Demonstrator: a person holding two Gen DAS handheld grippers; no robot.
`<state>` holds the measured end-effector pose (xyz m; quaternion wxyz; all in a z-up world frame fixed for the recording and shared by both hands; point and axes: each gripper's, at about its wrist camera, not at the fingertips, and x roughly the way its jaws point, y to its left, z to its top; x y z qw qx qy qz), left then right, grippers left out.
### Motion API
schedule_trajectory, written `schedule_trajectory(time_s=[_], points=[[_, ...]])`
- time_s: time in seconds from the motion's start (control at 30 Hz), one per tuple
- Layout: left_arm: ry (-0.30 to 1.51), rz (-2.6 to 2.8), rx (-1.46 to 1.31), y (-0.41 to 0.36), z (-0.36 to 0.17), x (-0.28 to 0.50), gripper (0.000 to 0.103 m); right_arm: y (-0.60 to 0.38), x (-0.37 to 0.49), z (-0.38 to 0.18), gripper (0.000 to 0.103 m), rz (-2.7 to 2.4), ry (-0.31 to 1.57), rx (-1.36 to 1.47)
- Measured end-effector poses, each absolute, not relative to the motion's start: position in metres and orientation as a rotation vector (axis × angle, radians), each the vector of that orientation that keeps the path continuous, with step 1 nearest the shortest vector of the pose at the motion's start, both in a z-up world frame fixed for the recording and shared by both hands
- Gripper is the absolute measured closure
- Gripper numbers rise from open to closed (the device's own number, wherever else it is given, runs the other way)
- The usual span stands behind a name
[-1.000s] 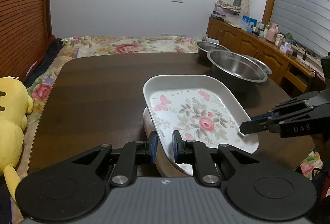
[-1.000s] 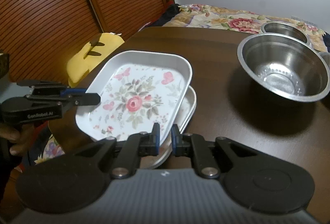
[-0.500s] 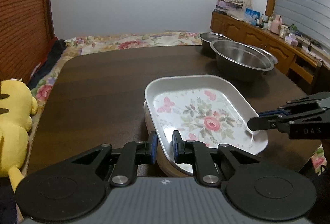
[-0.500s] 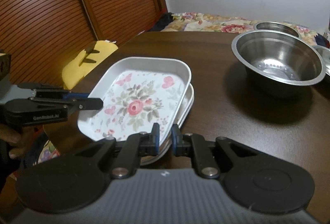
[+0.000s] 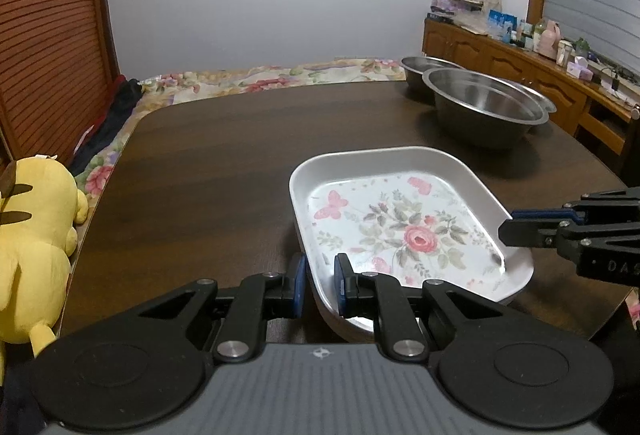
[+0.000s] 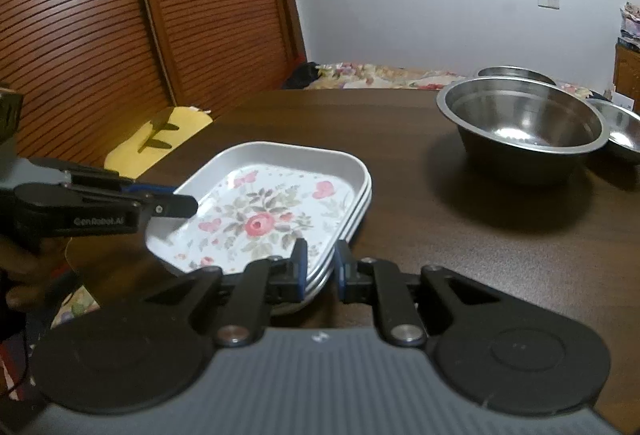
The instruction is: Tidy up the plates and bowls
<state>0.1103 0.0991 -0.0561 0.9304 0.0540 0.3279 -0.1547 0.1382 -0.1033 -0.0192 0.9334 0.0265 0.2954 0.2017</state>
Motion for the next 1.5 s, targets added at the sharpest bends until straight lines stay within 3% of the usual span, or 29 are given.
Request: schedule_trajectory(time_s=[0.6,0.9,1.23,1.37,1.43,1.5], points=[[0.661,-0.282,0.072,0.104,-0.055,0.112,0.085,-0.105,0.142,-0.024,0.087,0.419,0.591,0.097],[0.597,-0.294,0.052,0.097,-0.031,0.122,0.068,-0.130,0.137,0.001,0.087,0.366,0.502,0.107],[0.540,-0.366,0.060,0.052,-0.016,0.146,0.067,-0.191,0.151,0.015,0.087,0.219,0.408,0.105],[0.529,-0.391,0.063,0.032,-0.014,0.160,0.059,-0.207,0.159,0.017,0.087,0.170,0.372,0.092],[0.529,-0.406,0.070,0.023,-0.013,0.167,0.059,-0.215,0.163,0.014,0.080,0.148,0.360,0.101],[0.527,-0.414,0.078,0.014,-0.012,0.173,0.059,-0.222,0.167,0.009,0.065,0.124,0.352,0.110]])
